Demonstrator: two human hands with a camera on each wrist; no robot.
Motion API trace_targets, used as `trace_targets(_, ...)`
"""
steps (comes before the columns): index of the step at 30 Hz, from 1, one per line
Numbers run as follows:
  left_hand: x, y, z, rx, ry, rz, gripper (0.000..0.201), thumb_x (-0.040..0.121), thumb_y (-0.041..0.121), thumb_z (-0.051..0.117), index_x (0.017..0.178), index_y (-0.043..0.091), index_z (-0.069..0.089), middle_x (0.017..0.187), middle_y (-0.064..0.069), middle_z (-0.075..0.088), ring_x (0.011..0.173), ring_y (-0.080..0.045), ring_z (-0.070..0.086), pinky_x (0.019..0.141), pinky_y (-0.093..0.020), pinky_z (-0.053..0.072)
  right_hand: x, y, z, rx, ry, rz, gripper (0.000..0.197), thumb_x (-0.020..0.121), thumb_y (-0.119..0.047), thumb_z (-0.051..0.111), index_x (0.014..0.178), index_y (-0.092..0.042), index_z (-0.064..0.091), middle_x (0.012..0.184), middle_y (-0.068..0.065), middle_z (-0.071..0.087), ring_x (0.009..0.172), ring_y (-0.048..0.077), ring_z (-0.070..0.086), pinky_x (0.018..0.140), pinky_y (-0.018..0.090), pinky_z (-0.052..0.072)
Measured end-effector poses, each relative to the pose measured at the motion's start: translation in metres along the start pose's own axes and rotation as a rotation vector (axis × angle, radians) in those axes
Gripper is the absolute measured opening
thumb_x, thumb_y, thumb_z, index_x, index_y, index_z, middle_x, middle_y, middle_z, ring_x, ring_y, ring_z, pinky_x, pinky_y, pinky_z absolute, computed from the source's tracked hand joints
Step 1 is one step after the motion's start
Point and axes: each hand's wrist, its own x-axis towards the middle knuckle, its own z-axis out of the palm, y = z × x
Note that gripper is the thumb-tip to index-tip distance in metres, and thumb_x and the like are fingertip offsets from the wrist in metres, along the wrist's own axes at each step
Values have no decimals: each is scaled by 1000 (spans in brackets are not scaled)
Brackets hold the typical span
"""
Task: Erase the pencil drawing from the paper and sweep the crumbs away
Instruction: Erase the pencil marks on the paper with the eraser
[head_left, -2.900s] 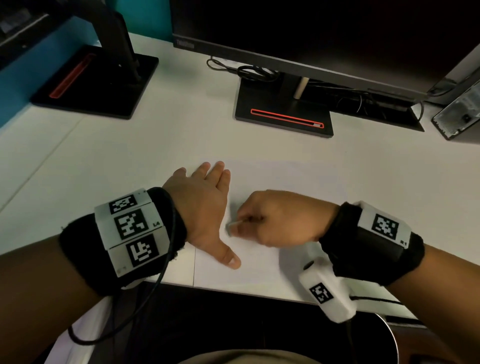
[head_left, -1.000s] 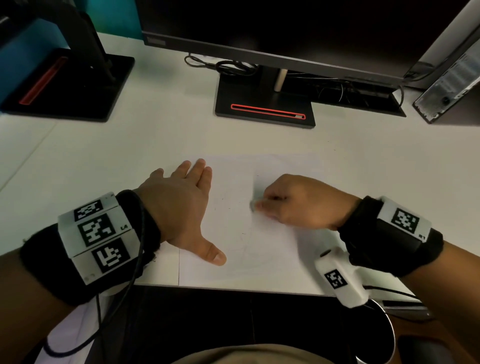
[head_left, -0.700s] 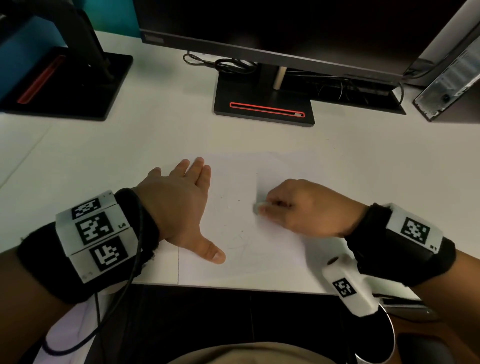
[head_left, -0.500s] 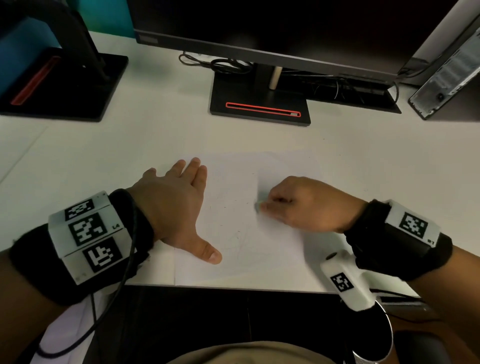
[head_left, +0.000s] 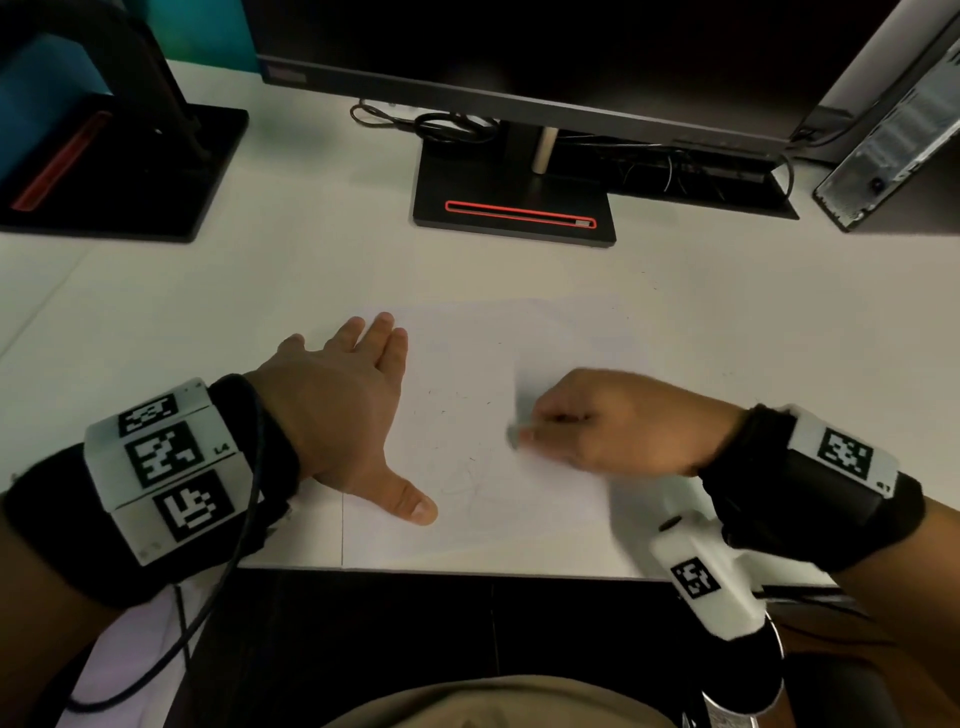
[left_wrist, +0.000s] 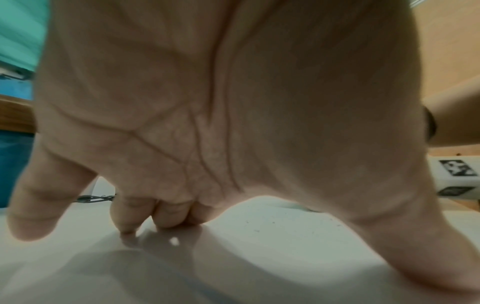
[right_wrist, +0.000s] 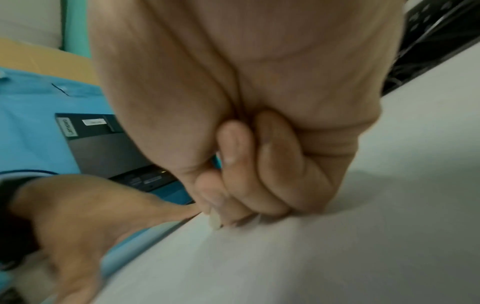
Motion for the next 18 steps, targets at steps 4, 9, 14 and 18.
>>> trace_targets(4, -1, -1, 1, 4, -4, -2, 158, 48, 102, 44, 150, 6, -29, 158, -10, -33, 150, -27, -17, 120, -57, 12, -2, -1, 1, -44, 19, -9, 54, 105, -47, 50, 67, -9, 50, 59, -3, 45, 50, 10, 37, 54, 27, 35)
trace_targets(9, 0, 0, 1, 17, 4, -2, 158, 46, 103, 41, 149, 6, -29, 159, -10, -33, 151, -27, -16, 120, -57, 13, -2, 5, -3, -36, 58, 22, 55, 104, -49, 51, 68, -8, 52, 57, -4, 46, 49, 9, 38, 55, 27, 36)
trace_targets(14, -1, 1, 1, 16, 8, 1, 158, 47, 102, 43, 150, 6, -28, 159, -10, -32, 151, -27, -15, 119, -57, 13, -12, 2, 8, -34, -31, -31, 53, 104, -48, 51, 69, -8, 51, 58, -3, 46, 52, 10, 39, 55, 28, 38)
trace_targets(18, 0, 1, 1, 21, 5, 0, 158, 47, 102, 44, 150, 5, -28, 159, -11, -31, 151, -28, -14, 119, -57, 14, -12, 9, -1, -44, 74, 25, 53, 104, -47, 51, 68, -8, 53, 57, -5, 46, 50, 9, 40, 53, 24, 34)
